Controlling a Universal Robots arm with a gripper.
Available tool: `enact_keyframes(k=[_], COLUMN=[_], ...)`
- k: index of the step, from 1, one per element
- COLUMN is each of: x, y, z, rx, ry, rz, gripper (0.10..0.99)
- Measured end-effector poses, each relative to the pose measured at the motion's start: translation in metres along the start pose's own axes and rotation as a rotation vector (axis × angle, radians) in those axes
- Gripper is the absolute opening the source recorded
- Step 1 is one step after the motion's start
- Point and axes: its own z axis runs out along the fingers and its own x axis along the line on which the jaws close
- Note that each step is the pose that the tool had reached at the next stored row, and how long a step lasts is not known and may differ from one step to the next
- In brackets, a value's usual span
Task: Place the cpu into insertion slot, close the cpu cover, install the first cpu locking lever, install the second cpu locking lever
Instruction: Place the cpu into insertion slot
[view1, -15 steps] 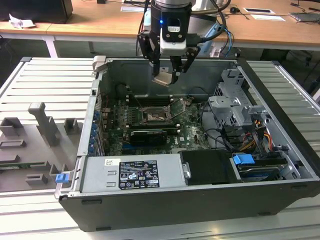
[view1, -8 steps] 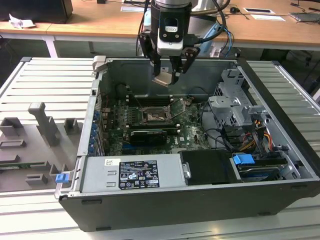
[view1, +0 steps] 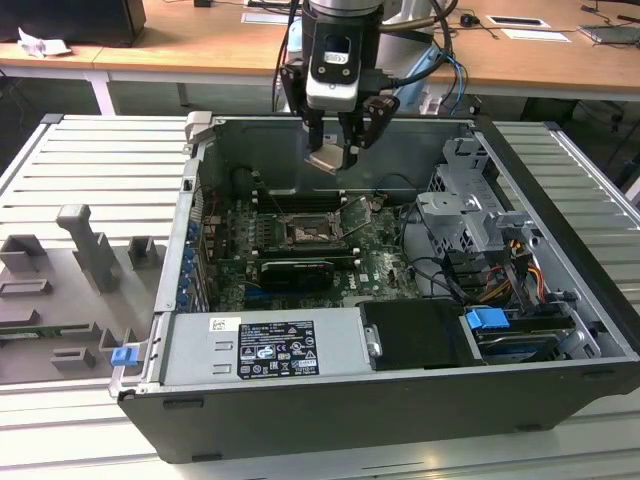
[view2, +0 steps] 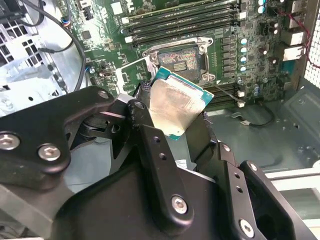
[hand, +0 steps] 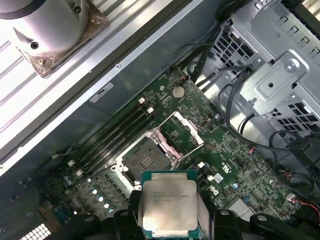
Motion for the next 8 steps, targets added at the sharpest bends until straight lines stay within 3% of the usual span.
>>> enact_keyframes(k=[4,8], x=[0.0000,0.0000], y=[0.0000,0.0000], z=[0.0002,0.0004], rx=[-0.001,-0.002], ry=[-0.0063,-0.0094], rz=[0.070,0.106], gripper=[0.525,0.525])
